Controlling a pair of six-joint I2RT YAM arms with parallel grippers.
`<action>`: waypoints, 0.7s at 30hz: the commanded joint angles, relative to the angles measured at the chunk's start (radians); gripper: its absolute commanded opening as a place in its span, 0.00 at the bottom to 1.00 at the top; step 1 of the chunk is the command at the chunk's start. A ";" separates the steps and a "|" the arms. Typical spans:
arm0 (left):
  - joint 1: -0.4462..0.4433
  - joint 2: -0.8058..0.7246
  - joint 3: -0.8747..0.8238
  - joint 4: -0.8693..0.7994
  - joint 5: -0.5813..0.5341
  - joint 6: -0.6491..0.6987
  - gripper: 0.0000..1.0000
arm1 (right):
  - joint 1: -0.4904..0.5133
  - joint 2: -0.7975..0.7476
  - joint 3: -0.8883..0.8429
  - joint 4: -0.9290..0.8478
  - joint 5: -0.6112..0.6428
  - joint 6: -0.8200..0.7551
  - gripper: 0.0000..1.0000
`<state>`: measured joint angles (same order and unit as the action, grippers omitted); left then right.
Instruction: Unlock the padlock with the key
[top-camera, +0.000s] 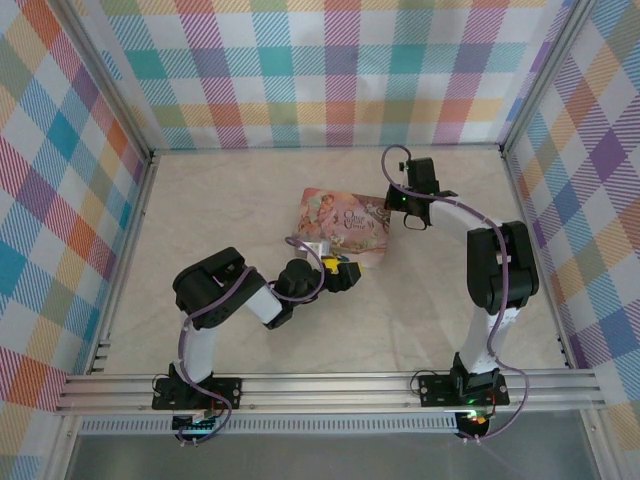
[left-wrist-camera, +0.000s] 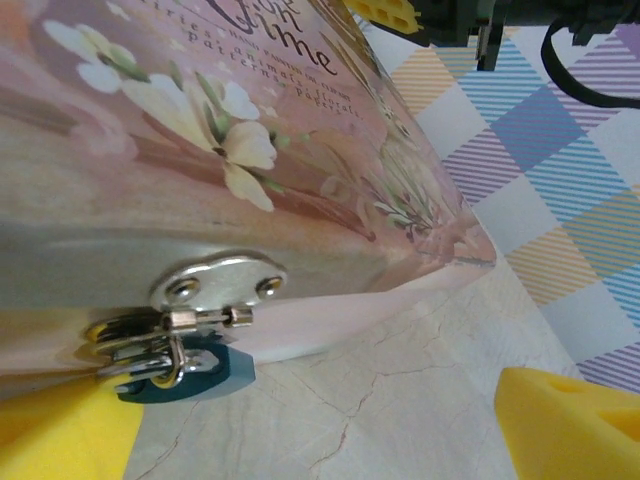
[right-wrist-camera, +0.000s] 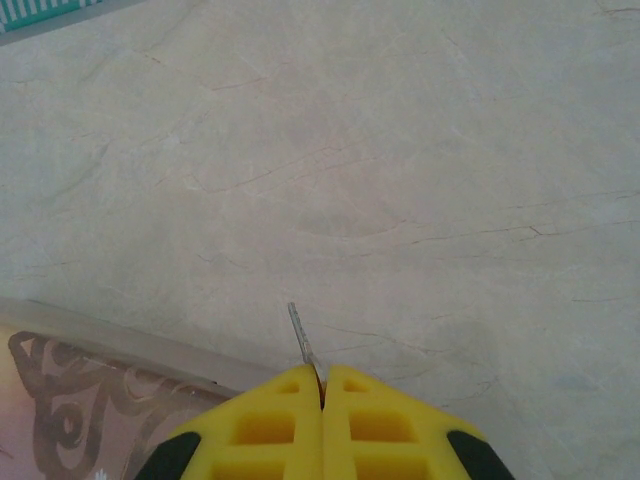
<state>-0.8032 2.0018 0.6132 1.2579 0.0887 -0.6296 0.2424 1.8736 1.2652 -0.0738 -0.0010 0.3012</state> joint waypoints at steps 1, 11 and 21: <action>0.029 0.026 0.020 0.003 0.059 -0.035 0.87 | 0.012 -0.034 -0.027 -0.021 -0.034 -0.006 0.00; 0.036 0.024 0.048 -0.078 0.014 0.001 0.88 | 0.014 -0.066 -0.037 -0.017 -0.048 -0.008 0.00; 0.048 -0.014 -0.014 0.017 0.144 0.010 0.67 | 0.017 -0.072 -0.041 -0.020 -0.050 -0.004 0.00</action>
<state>-0.7601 2.0113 0.6262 1.2228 0.1844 -0.6361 0.2436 1.8389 1.2392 -0.0750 -0.0139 0.3016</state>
